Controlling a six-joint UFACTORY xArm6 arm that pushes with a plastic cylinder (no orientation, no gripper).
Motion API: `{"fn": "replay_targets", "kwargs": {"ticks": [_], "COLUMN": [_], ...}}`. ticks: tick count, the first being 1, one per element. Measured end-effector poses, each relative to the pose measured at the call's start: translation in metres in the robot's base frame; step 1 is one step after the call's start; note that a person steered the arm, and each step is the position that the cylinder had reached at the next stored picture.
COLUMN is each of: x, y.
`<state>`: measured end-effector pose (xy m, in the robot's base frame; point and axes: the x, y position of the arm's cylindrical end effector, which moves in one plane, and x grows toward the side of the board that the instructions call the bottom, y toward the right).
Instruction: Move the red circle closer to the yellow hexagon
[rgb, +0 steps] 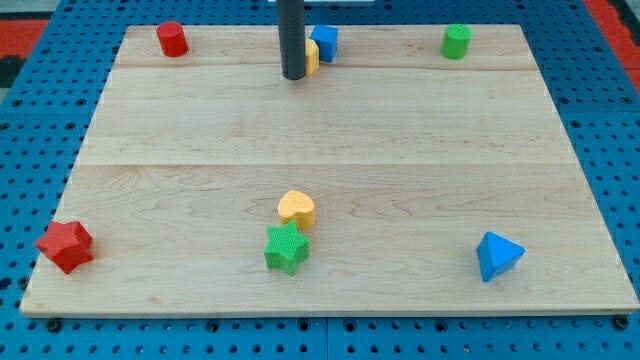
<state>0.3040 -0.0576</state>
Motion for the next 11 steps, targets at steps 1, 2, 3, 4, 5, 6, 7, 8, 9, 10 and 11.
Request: {"fn": "replay_targets", "kwargs": {"ticks": [1,2,3,4,5,6,7,8,9,10,11], "x": [0.015,-0.006,-0.033,-0.074,-0.097,-0.096,-0.084,-0.076,-0.038,-0.024,0.01], "y": [-0.104,-0.206,-0.235,-0.208,-0.154,-0.076,-0.04,-0.073,-0.024,-0.023,0.072]}}
